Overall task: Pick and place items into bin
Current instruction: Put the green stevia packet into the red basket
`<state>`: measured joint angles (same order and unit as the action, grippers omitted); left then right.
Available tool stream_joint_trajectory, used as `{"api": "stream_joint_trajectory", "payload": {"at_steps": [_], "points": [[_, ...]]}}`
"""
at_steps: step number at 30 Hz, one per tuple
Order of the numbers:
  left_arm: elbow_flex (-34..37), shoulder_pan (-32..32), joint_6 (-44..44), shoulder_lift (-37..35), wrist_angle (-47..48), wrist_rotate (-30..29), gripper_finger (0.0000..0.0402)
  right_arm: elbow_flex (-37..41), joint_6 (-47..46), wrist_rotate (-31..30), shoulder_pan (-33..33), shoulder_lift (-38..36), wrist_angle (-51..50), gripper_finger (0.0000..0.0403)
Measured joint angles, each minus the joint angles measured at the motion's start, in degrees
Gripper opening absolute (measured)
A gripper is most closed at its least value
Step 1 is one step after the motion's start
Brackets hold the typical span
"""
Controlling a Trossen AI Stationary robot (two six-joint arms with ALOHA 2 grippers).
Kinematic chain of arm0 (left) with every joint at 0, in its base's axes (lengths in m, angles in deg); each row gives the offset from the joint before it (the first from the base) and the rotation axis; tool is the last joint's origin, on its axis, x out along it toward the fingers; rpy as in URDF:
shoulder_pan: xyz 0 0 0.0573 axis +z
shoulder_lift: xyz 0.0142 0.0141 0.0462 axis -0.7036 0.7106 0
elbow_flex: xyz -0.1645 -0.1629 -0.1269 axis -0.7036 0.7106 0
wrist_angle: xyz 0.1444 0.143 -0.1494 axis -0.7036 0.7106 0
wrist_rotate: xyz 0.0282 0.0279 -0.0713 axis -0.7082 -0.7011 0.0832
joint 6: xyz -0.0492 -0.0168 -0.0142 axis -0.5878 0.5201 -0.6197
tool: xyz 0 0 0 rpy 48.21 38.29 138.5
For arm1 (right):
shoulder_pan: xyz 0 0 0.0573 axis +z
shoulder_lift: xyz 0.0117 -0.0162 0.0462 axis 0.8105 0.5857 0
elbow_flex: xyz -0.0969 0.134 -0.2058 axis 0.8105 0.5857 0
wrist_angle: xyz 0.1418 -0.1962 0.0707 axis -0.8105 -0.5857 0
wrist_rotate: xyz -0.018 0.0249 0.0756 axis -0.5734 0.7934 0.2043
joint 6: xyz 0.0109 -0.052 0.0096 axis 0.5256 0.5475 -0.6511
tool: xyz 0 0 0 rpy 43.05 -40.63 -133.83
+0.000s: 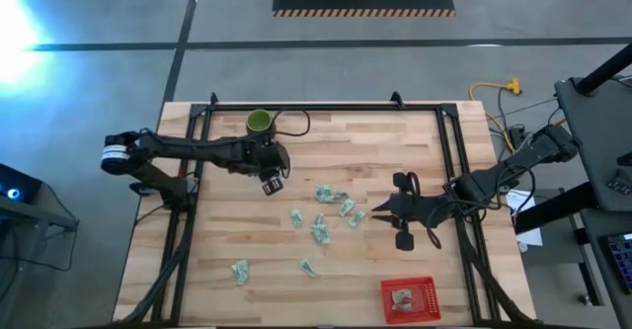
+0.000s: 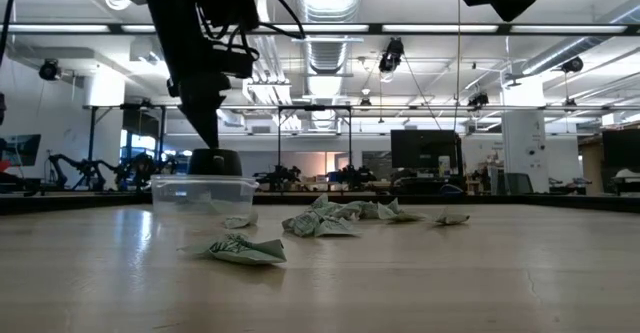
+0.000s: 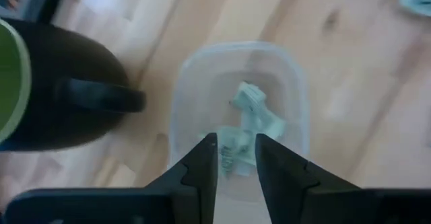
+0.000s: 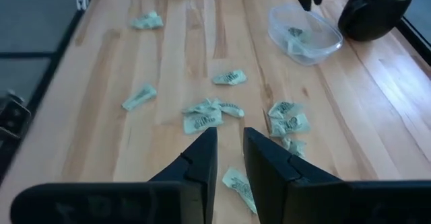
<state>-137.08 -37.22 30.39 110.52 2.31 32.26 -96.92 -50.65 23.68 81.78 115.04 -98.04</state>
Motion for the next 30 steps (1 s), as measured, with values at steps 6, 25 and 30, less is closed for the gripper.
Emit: {"api": "stream_joint_trajectory", "payload": {"at_steps": [6,25,30], "points": [[-2.43,-0.92,-4.20,-1.30,1.58,10.99,0.0085,-0.01,3.94,1.12,-1.72,2.75,-3.22,0.0070],[-3.00,-17.81,-17.11,-10.84,-2.64,13.00,0.0085,0.00,19.48,16.28,-12.09,19.56,-0.23,0.0170],[-2.98,-21.64,-19.27,-10.89,-3.45,12.96,0.0085,0.01,22.47,17.26,-12.32,23.44,2.52,0.0178]]}}
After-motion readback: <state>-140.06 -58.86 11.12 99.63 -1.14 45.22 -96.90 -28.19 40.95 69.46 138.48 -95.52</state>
